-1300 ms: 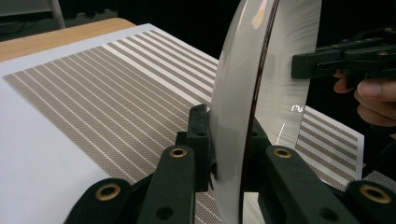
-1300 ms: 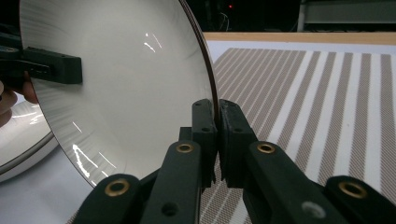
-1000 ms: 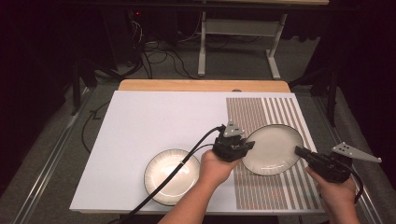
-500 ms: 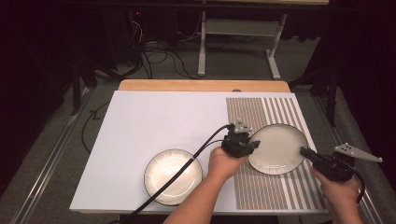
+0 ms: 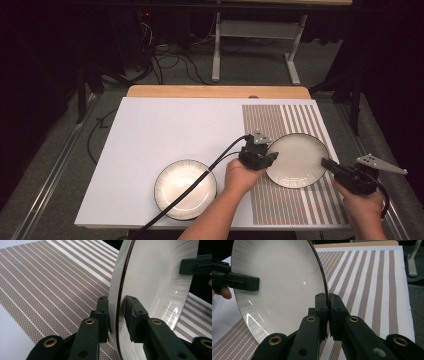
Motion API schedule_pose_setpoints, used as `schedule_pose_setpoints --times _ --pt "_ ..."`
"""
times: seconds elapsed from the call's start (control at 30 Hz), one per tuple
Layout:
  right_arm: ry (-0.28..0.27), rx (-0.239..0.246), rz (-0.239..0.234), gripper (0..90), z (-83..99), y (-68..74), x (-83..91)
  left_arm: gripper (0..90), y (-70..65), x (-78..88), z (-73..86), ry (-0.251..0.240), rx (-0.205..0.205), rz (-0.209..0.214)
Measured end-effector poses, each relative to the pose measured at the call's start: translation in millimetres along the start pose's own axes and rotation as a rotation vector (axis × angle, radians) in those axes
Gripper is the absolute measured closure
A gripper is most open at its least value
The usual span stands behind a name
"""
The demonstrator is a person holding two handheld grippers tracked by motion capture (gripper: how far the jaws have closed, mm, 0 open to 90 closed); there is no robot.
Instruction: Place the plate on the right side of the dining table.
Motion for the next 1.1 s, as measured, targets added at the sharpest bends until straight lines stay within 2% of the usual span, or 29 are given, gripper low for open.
schedule_pose_setpoints --times 0.13,0.27,0.37,0.43,0.57,0.63,0.67,0.7,0.8,0.93,1.03,1.1 --pt "-0.004 0.004 -0.002 88.4 -1.1 1.8 -0.8 67.9 -1.5 4.4 1.1 0.023 -0.013 -0.018" --pt "0.002 -0.003 -0.002 88.3 -0.7 3.1 -3.6 55.5 -3.3 25.1 -2.8 -0.020 -0.038 -0.029" --pt "0.011 -0.003 0.014 88.1 -0.7 3.4 -5.6 52.2 -0.7 43.8 -4.6 -0.067 -0.043 -0.014" --pt "0.013 -0.002 0.017 88.1 -1.2 4.3 -6.5 48.9 3.1 55.0 -4.3 -0.081 -0.037 -0.008" --pt "0.018 0.007 0.030 88.0 -3.0 6.9 -8.4 40.1 13.9 82.9 -3.2 -0.115 -0.054 -0.034" --pt "0.021 0.008 0.032 87.9 -3.0 6.9 -9.6 34.3 20.7 99.8 -0.4 -0.138 -0.062 -0.064" --pt "0.025 0.005 0.034 87.8 -2.7 6.6 -10.1 31.9 25.6 113.5 3.5 -0.151 -0.061 -0.077" --pt "0.030 -0.003 0.034 87.8 -2.3 5.7 -11.0 27.7 27.2 118.4 5.0 -0.156 -0.062 -0.079" --pt "0.037 -0.006 0.035 87.7 -2.1 4.4 -12.4 23.4 40.7 147.3 17.2 -0.184 -0.066 -0.125" --pt "0.044 -0.008 0.039 87.6 -2.9 4.9 -14.0 16.7 65.0 179.3 37.0 -0.189 -0.050 -0.191" --pt "0.049 -0.007 0.041 87.6 -3.6 5.0 -14.9 15.4 84.6 202.4 52.3 -0.191 -0.045 -0.244" --pt "0.050 -0.007 0.040 87.5 -3.6 4.8 -15.2 12.9 97.3 217.8 62.4 -0.191 -0.027 -0.273"
Point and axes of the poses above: each handheld gripper's, and its own axes: x roughly backward along the jaws, z roughly out of its underside, y roughly to its left, the point moved 8 cm from there along -x, roughly forward along the jaws, and after that the axes turned 2 degrees about -x, right-handed, at the moved point
